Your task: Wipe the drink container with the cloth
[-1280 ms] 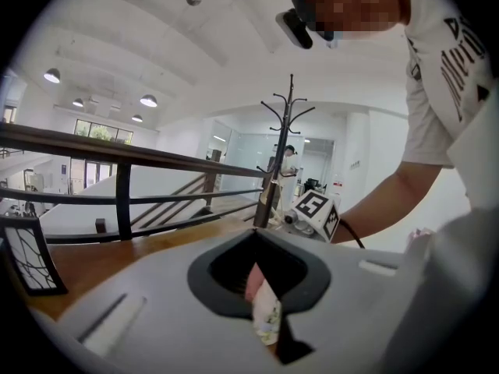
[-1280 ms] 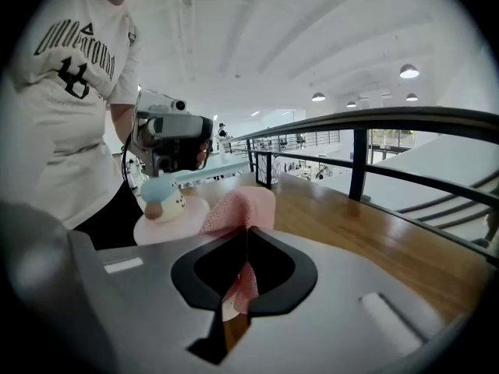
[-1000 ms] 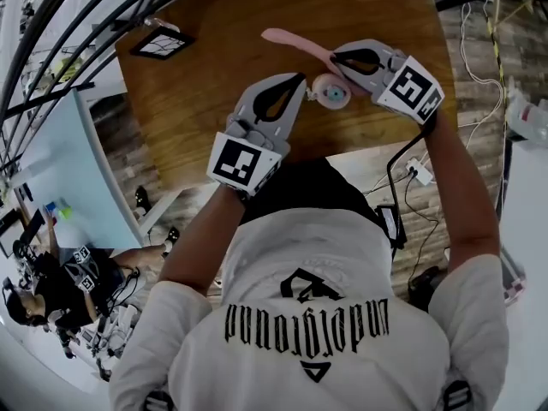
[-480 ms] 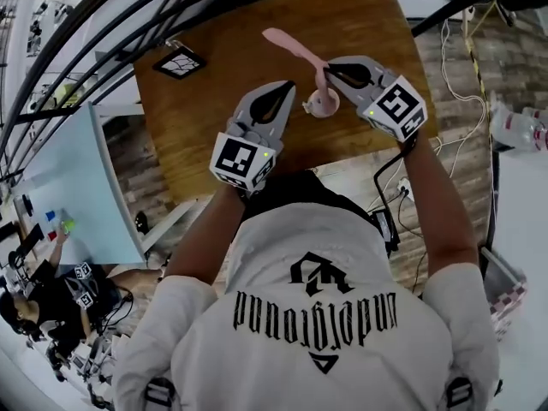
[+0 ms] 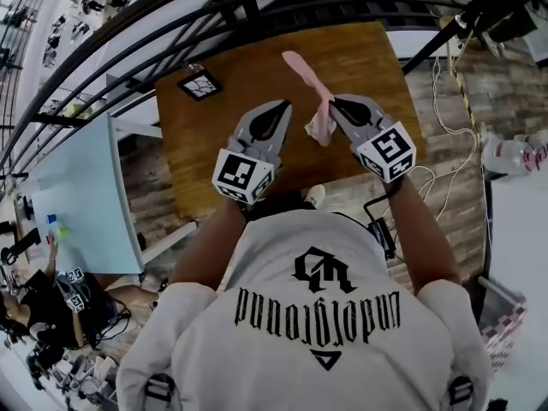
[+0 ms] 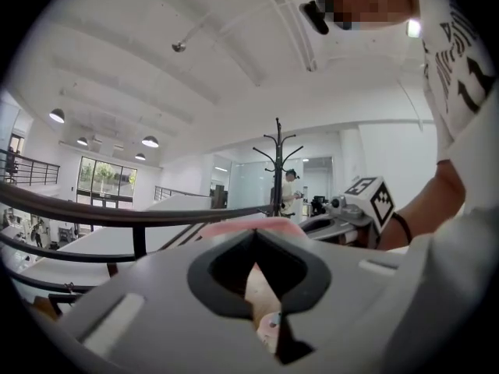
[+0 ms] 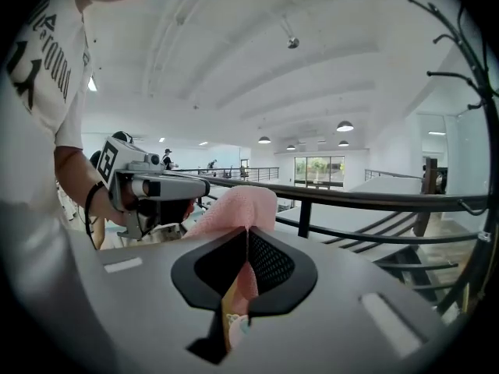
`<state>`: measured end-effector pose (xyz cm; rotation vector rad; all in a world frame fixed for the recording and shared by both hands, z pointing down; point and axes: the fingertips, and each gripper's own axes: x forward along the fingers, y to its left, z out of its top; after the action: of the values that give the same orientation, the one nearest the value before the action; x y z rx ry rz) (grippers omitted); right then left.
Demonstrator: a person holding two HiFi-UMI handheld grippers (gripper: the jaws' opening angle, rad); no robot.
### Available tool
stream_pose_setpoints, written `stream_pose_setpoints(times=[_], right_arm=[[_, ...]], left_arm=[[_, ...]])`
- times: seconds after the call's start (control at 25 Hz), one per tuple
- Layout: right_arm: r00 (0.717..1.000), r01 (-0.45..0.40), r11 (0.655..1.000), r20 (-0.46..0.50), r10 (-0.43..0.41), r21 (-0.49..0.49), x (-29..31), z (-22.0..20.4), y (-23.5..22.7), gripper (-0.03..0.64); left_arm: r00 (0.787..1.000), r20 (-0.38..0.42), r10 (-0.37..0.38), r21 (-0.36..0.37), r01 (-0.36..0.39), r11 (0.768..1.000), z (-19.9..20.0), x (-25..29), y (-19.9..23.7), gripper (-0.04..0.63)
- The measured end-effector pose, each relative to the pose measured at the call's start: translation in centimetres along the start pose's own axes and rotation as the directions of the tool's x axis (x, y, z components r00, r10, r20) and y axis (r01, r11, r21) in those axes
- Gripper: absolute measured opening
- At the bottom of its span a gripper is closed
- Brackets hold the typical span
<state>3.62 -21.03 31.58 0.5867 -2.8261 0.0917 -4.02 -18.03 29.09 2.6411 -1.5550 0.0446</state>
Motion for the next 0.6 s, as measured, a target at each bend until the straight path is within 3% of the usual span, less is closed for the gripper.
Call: stream_pose_setpoints(times=[0.2, 0.6], right_arm=[[0.994, 0.071, 0.997, 0.079, -0.074, 0.035, -2.4, 2.5, 1.8, 0.012], [0.991, 0.085, 0.996, 0.108, -0.085, 0.002, -3.7, 4.0, 4.1, 0.012]], left_arm=[[1.000, 0.018, 0.005, 0.020, -0.006, 1.000, 1.5, -2.4, -1.6, 0.049], [1.000, 0.022, -0.006, 0.044, 0.006, 0.999, 2.4, -6.2, -2.8, 0.049]])
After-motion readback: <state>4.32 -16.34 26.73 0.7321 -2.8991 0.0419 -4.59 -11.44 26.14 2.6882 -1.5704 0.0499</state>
